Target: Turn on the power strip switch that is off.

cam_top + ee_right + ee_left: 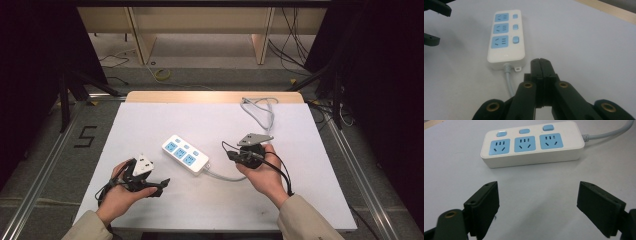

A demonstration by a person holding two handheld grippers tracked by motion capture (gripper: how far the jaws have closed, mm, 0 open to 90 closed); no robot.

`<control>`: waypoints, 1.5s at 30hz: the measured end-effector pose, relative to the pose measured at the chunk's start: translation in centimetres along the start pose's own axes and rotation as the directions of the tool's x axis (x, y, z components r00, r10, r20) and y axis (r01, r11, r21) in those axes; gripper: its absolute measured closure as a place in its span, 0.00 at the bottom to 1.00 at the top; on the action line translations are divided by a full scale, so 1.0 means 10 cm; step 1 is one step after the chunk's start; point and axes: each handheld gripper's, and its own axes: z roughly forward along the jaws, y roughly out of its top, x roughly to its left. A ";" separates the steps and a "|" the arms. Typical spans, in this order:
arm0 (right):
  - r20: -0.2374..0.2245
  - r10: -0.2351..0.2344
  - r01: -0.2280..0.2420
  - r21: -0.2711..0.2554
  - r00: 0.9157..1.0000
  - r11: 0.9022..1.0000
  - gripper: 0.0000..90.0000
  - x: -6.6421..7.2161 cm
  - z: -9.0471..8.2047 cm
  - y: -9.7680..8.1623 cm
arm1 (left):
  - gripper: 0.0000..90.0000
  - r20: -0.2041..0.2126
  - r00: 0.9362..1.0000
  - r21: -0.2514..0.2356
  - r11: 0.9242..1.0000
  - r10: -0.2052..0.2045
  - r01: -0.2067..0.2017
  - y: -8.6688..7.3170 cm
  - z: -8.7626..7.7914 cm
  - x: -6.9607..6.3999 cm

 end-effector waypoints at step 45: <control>-0.027 -0.016 0.016 0.022 1.000 1.000 1.00 0.09 0.21 0.18 | 0.20 0.002 1.000 0.006 1.000 0.000 0.000 0.00 0.00 0.00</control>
